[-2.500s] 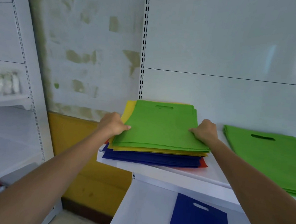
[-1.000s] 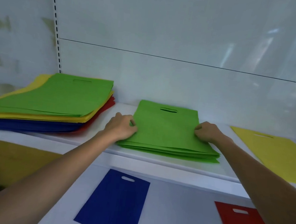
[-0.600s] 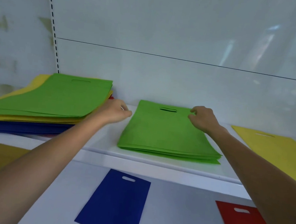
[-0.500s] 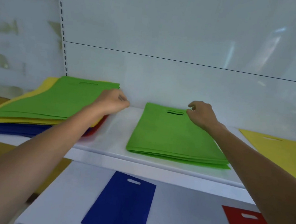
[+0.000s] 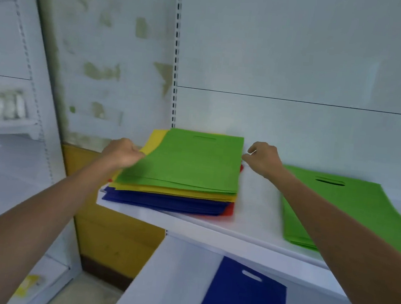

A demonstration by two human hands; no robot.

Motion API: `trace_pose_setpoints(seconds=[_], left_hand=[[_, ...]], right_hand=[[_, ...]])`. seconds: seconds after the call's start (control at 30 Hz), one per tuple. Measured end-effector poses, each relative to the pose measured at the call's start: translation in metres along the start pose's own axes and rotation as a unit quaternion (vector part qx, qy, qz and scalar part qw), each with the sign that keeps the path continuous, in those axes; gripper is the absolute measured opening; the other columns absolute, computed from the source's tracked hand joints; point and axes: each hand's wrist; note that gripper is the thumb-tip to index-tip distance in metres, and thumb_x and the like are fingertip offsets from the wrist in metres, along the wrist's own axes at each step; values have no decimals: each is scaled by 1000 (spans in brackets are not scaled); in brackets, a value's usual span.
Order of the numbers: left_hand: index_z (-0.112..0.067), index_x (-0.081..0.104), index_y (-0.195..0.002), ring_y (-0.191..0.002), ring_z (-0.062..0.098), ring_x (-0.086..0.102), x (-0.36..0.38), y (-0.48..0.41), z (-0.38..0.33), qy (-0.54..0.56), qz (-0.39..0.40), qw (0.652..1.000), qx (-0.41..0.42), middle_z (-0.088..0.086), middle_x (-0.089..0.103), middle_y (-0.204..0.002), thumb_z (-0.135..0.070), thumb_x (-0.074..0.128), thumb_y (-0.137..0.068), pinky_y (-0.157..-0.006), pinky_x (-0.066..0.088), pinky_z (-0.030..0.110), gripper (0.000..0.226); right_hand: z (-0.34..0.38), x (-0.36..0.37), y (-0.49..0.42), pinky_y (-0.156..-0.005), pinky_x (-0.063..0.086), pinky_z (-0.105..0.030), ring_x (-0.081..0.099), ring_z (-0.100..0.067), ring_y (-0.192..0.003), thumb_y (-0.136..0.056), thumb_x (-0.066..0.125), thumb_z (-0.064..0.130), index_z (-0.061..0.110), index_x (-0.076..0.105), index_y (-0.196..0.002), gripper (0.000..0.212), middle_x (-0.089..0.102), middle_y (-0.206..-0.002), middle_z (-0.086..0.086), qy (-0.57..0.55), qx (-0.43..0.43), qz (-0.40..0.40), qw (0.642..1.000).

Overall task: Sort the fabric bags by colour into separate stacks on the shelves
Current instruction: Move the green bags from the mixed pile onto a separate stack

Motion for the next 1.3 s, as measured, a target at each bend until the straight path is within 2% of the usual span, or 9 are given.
trace_pose_setpoints(seconds=[0.1, 0.2, 0.33, 0.5, 0.6, 0.77, 0.97, 1.13, 1.3], left_hand=[[-10, 66, -80, -78, 23, 57, 1, -7, 17, -19, 50, 998, 15, 9, 62, -79, -44, 55, -88, -67, 39, 29, 37], [-9, 71, -86, -84, 24, 60, 7, -12, 25, -9, 63, 997, 40, 10, 66, -85, -43, 60, -86, -71, 41, 28, 36], [-10, 69, -89, -83, 18, 56, 7, -21, 28, 32, 68, 996, 55, 7, 64, -89, -32, 66, -84, -72, 37, 22, 23], [-4, 67, -101, -103, 23, 59, 9, -27, 25, 90, 0, 995, 53, 11, 66, -107, -20, 74, -78, -83, 40, 23, 29], [-8, 61, -108, -106, 23, 57, 16, -25, 17, 112, -2, 993, 48, 12, 62, -115, -15, 75, -77, -82, 38, 22, 35], [-17, 64, -109, -118, 24, 50, 14, -25, -9, 191, 73, 978, 52, 11, 54, -129, 0, 70, -74, -91, 38, 24, 39], [-8, 66, -111, -121, 21, 47, 24, -4, -73, 252, 117, 956, 95, 10, 58, -126, -2, 68, -78, -89, 33, 22, 34], [-7, 70, -106, -112, 19, 55, 63, 24, -148, 239, 91, 956, 147, 8, 66, -116, -8, 68, -80, -87, 36, 18, 26], [-8, 67, -112, -110, 20, 58, 103, 66, -213, 159, 64, 957, 236, 9, 65, -117, -4, 61, -82, -86, 37, 15, 31]], right_hand=[[16, 22, -3, -52, 39, -27, 52, -28, -75, -88, 56, 23, 3, 46, -66, 31, 50, -69, -11, 26, 37, 32, 998], [16, 37, -3, -51, 36, -24, 52, -26, -74, -86, 60, 25, 10, 40, -61, 36, 47, -65, -7, 20, 78, 39, 996], [13, 47, -8, -55, 39, -24, 60, -28, -90, -76, 76, 23, -3, 64, -91, 32, 64, -93, -18, -16, 139, 10, 990], [16, 55, -4, -79, 47, -29, 61, -30, -98, -79, 73, 11, -4, 67, -95, 23, 66, -103, -17, -52, 150, -52, 986], [14, 53, 0, -80, 53, -36, 62, -30, -91, -83, 61, 2, 2, 66, -93, 11, 66, -101, -16, -31, 122, -90, 988], [4, 34, 2, -75, 45, -33, 52, -26, -85, -86, 50, -1, 3, 55, -105, 20, 61, -105, -17, -23, 66, -164, 984], [-37, -30, 23, -87, 49, -44, 57, -34, -103, -84, 46, -8, 11, 47, -129, 49, 57, -122, -16, -29, 15, -223, 974], [-93, -101, 46, -94, 42, -34, 55, -29, -109, -86, 47, 1, 7, 61, -120, 36, 56, -127, -11, 36, 35, -253, 966], [-150, -154, 70, -100, 40, -38, 48, -31, -120, -89, 47, 5, 4, 53, -129, 41, 49, -134, -15, 90, 69, -206, 972]])
Point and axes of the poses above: each hand's wrist, its own y-axis away from the middle knuckle, its own x-axis out of the palm, z = x × y
